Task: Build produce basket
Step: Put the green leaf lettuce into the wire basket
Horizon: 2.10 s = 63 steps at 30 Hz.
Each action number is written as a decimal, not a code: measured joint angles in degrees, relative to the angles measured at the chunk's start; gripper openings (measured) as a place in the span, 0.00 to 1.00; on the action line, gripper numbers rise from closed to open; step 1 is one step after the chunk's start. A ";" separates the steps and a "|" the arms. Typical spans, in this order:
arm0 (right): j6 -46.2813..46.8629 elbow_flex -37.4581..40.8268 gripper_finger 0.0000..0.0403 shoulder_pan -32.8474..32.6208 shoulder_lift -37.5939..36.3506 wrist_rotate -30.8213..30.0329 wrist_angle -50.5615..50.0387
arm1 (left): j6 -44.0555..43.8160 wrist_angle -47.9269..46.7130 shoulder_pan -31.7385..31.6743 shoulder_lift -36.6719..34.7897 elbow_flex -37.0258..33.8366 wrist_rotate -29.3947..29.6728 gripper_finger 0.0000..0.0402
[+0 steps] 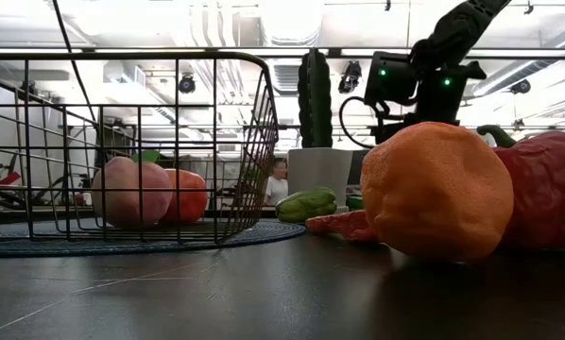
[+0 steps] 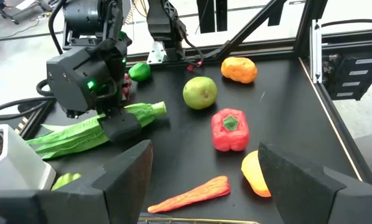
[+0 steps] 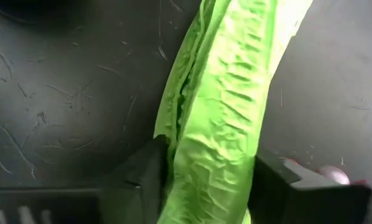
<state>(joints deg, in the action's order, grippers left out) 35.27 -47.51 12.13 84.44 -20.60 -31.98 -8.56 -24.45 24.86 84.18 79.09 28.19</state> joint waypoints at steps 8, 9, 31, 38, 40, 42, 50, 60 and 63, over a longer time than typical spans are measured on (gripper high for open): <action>-1.83 0.04 0.25 -0.10 -4.06 2.09 -2.04 | 0.05 0.23 0.00 0.00 -0.54 1.04 0.68; -2.66 0.04 0.24 -0.10 -5.13 2.84 -2.29 | 0.07 0.60 0.00 0.00 -0.98 1.07 0.68; -21.20 5.82 0.17 -3.69 -39.87 27.19 15.49 | 5.17 32.49 -0.12 -0.04 -15.66 2.29 0.68; -23.28 19.01 0.17 -8.35 -43.17 28.74 46.88 | 8.91 55.92 -1.29 0.05 -24.86 2.41 0.68; -24.25 22.72 0.17 -9.67 -42.17 28.67 56.58 | 8.96 62.64 -2.35 0.58 -27.40 2.42 0.68; -25.62 25.80 0.17 -10.94 -40.72 28.75 65.61 | 8.98 68.64 -3.55 1.43 -29.19 2.35 0.68; -27.87 32.56 0.17 -13.39 -33.12 28.66 90.46 | 8.68 82.36 -8.34 8.38 -28.37 -2.66 0.68; -27.81 30.63 0.17 -14.82 -27.63 31.55 91.38 | 7.32 83.64 -11.50 11.30 -26.01 -5.31 0.75; -28.81 29.32 0.17 -15.66 -25.84 31.59 91.22 | 7.43 83.87 -11.93 12.68 -24.85 -5.40 0.79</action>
<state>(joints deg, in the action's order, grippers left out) 6.46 -18.18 -3.53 58.59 10.98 59.25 -1.13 59.42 12.93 96.86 54.24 22.79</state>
